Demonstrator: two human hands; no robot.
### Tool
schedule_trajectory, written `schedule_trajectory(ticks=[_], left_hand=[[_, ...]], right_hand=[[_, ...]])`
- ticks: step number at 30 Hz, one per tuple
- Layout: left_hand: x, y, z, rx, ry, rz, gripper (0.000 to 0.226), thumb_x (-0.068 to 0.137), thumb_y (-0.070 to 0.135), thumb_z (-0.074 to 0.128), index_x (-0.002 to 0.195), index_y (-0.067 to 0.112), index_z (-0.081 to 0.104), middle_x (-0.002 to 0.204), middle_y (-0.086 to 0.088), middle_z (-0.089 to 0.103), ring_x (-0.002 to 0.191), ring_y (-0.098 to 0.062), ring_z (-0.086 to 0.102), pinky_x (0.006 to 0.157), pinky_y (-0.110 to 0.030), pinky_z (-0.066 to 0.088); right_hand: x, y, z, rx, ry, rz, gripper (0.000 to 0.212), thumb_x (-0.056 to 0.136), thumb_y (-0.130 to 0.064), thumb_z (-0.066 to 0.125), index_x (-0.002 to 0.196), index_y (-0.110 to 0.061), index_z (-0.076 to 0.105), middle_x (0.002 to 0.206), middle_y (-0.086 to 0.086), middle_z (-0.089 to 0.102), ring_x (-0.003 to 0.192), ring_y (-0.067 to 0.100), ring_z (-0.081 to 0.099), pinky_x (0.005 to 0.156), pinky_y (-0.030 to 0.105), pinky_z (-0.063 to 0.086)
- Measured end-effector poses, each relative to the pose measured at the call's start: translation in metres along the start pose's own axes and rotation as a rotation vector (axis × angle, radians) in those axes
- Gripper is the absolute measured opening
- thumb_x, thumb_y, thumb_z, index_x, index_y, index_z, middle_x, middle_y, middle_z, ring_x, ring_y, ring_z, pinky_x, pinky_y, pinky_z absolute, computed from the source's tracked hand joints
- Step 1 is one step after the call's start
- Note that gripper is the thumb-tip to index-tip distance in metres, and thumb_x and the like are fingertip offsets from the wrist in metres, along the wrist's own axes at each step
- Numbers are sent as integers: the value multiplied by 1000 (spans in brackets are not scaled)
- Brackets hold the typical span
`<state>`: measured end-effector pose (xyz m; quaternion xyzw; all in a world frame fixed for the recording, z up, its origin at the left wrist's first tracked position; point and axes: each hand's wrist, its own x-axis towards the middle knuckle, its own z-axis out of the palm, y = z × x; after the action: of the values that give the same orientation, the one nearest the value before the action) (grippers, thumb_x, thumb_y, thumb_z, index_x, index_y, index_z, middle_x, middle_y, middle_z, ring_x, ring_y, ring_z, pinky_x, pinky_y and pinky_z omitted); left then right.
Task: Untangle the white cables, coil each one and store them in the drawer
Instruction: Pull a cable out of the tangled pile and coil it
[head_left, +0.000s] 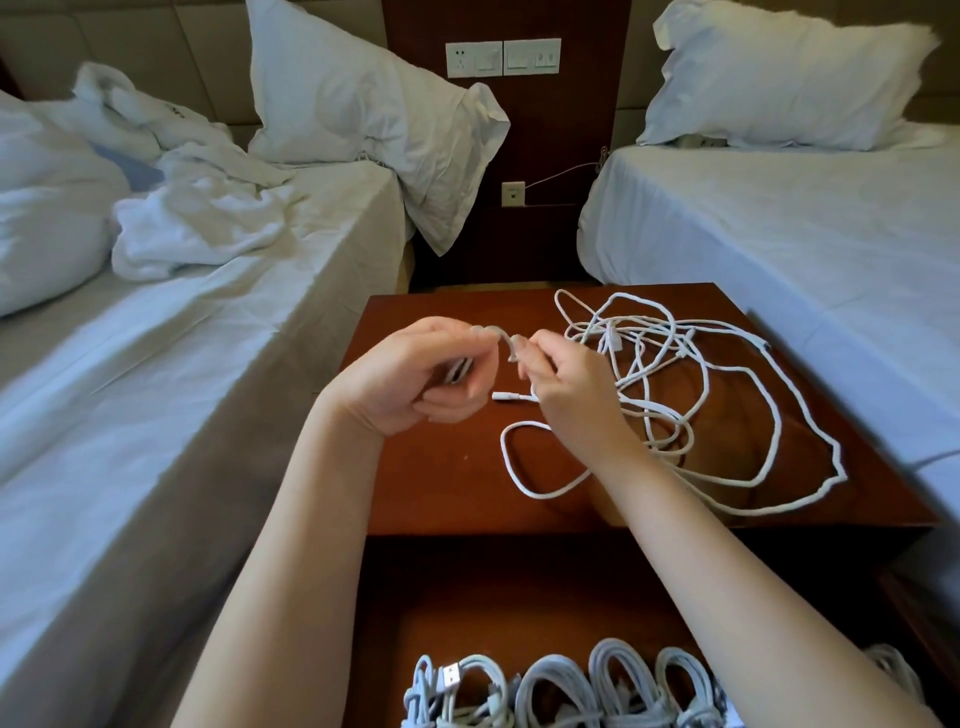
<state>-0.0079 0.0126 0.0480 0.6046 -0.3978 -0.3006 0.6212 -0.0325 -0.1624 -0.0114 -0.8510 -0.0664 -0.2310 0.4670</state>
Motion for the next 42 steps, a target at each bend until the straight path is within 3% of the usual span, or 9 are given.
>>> schedule_trajectory(ticks=[5,9,14,20,25,30,36,39,42], left_hand=[[-2,8,-4,-209,179,140,40,93,25,46,57,11,54,39,8,33,31,-3,27,36,-14,23],[0,11,-2,-44,393,67,47,97,21,39,53,12,50,37,2,24,31,-9,20,36,-15,23],[3,9,-1,101,564,-13,52,101,17,34,51,9,45,34,3,24,29,-10,19,36,-14,20],[-5,11,3,-62,122,-45,42,93,24,36,53,12,44,37,3,28,31,-9,23,37,-15,25],[-1,12,8,-234,-52,110,24,91,22,50,69,13,53,54,1,48,46,-12,43,50,-21,39],[7,7,4,-229,392,209,30,98,12,36,77,7,56,60,-2,53,57,-17,52,59,-25,46],[15,-11,-9,44,1026,240,31,101,5,36,81,8,59,59,2,58,64,-17,62,68,-28,52],[12,-15,-16,89,1148,231,31,102,7,36,82,11,60,64,-1,62,71,-20,68,71,-29,55],[12,-20,-17,502,1167,117,32,99,8,38,76,17,59,62,2,66,61,-7,64,64,-18,50]], right_hand=[[-4,-2,13,-65,-104,3,42,103,-34,39,68,-18,55,53,-6,51,53,7,48,54,18,33],[-4,-8,9,84,-117,-104,34,103,-32,34,95,-17,63,70,3,59,64,13,55,60,29,43],[-8,-29,4,309,-43,-156,24,103,-24,43,106,-7,60,67,2,52,57,5,45,53,19,38],[-2,-22,2,132,123,-87,26,104,-26,39,98,-17,63,51,-10,42,46,7,40,46,16,27],[-7,-19,13,-280,-244,-146,29,102,-19,35,103,-9,61,64,1,54,53,14,45,56,35,41],[-17,-26,24,-395,-531,-94,29,105,-32,36,122,-20,57,69,-10,51,68,11,54,67,27,42],[-16,-31,14,-342,-517,-146,32,104,-34,39,91,-15,61,59,-9,50,49,6,48,49,19,30],[-13,-31,9,-282,-499,-173,29,103,-31,44,82,-17,59,54,-7,50,44,8,46,46,17,29],[-11,-33,7,-239,-416,-230,27,101,-27,48,82,-13,60,54,-3,50,45,12,43,47,29,35]])
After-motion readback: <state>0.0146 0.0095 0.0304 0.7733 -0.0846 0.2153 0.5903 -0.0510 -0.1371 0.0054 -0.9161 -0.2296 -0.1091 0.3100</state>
